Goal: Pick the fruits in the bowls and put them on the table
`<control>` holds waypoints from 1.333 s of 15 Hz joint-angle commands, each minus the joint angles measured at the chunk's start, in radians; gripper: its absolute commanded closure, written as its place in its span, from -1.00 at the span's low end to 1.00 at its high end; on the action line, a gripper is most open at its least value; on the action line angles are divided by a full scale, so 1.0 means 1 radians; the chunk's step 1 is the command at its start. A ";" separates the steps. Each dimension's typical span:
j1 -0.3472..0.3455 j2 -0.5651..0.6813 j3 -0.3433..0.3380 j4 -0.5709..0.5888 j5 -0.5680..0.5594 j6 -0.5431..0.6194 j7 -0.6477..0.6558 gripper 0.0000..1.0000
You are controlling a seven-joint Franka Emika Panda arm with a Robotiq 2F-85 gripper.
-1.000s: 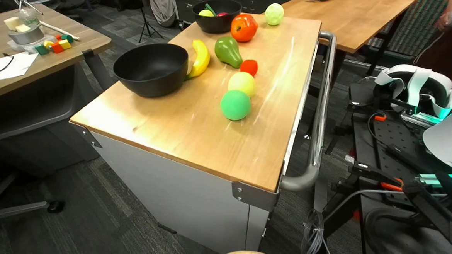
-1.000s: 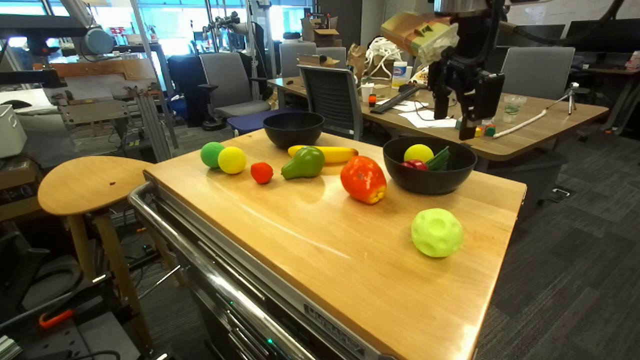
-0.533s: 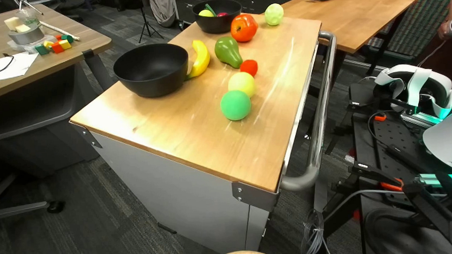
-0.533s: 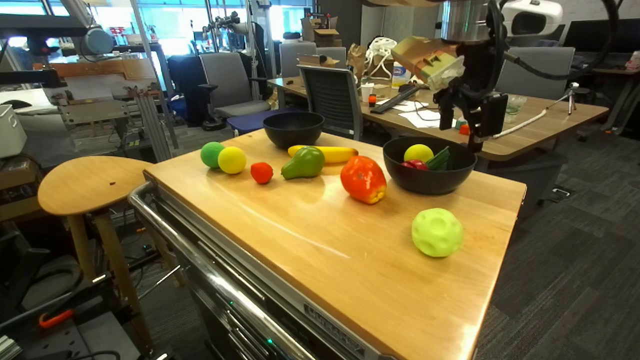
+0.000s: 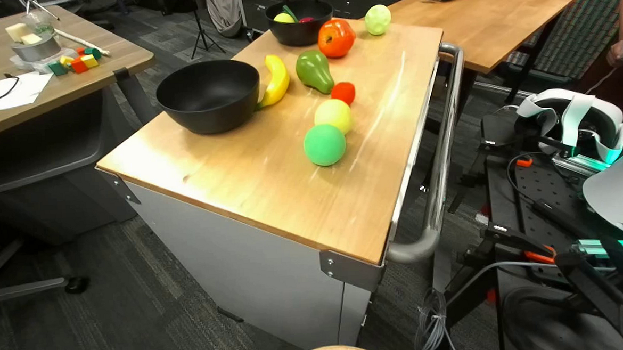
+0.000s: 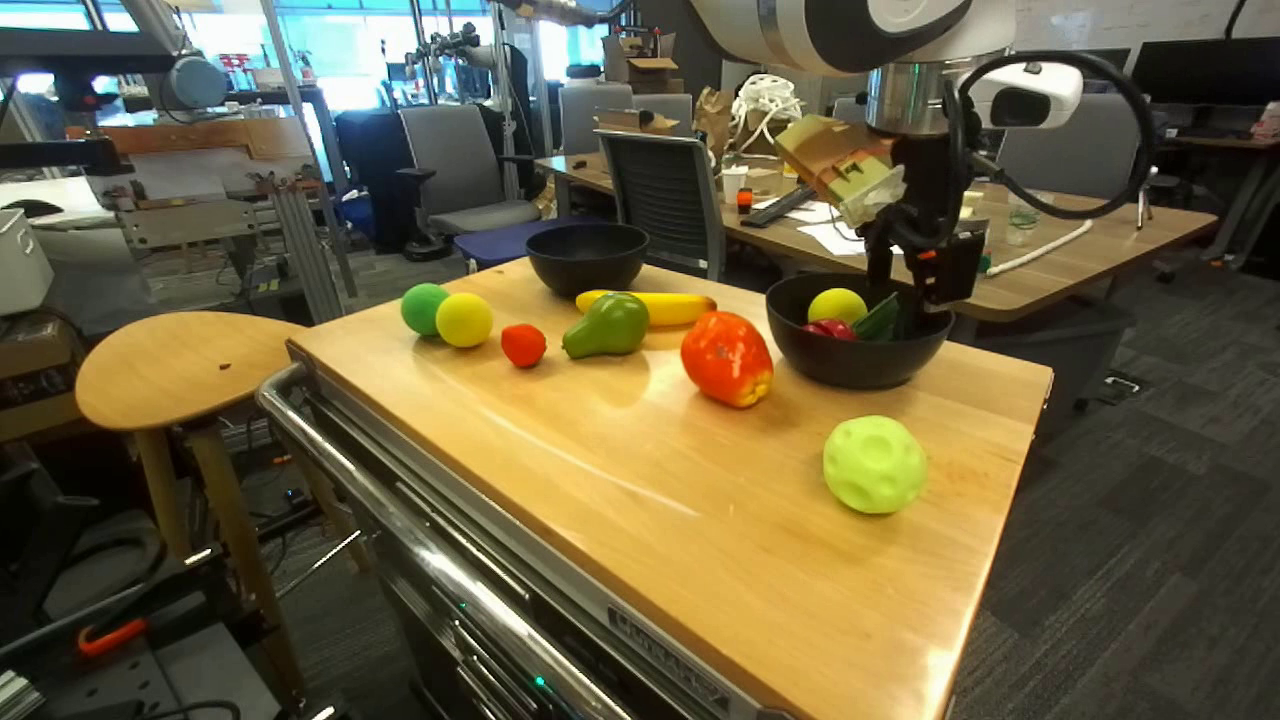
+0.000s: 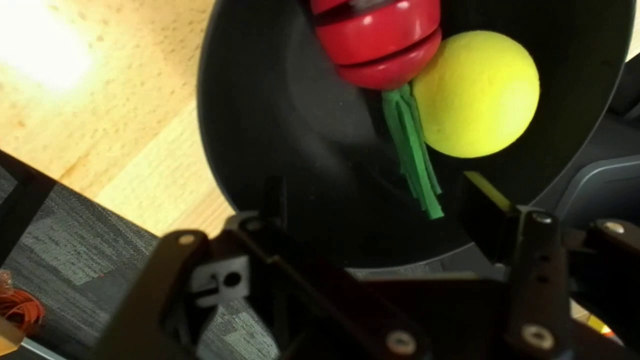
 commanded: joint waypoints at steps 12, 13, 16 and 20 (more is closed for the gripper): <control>-0.003 0.078 0.018 0.053 0.012 0.115 0.027 0.84; -0.006 0.072 0.018 0.048 0.013 0.114 0.026 0.97; -0.014 0.046 0.030 0.041 0.034 0.096 0.031 1.00; -0.031 -0.068 0.077 -0.005 0.127 0.012 0.008 0.99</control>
